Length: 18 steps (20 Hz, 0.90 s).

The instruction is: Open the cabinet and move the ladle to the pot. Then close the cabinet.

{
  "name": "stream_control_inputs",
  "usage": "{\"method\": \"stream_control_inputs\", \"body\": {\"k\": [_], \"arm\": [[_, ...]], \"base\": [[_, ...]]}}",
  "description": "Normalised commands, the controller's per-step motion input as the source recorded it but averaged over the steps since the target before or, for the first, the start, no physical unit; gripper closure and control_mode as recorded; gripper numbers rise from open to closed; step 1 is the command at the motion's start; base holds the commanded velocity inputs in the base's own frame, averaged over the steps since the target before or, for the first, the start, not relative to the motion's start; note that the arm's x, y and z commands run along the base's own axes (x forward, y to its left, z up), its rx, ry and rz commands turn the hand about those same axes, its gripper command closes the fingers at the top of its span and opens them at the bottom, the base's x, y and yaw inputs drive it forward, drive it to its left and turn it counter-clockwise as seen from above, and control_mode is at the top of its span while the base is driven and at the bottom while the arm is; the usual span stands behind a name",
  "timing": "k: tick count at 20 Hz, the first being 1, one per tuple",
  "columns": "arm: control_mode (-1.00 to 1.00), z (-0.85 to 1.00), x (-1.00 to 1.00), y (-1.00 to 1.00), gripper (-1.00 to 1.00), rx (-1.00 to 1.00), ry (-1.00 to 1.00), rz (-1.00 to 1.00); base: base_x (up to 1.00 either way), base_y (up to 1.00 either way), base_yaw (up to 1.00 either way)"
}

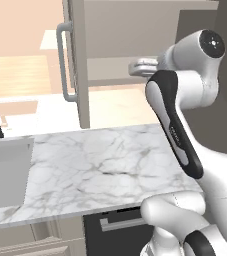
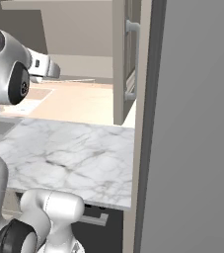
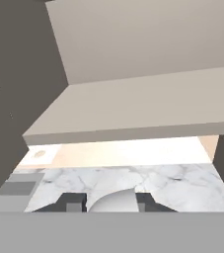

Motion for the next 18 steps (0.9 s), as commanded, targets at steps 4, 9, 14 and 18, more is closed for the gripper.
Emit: {"method": "stream_control_inputs", "body": {"k": [4, 9, 14, 18], "arm": [[-1.0, -0.06, -0.38, 0.34, 1.0, 0.0, 0.13, 0.01], [-1.0, -0.22, 0.0, 0.07, 1.0, 0.0, 0.1, 0.02], [1.0, -0.12, 0.0, 0.0, 1.0, 0.0, 0.06, 0.0], [1.0, 0.0, 0.0, 0.0, 1.0, 0.0, 0.0, 0.0]], "base": [[0.0, 0.0, 0.0], [0.0, 0.0, 0.0], [-0.13, 0.0, 0.0], [-1.0, 0.0, 0.0]]}}
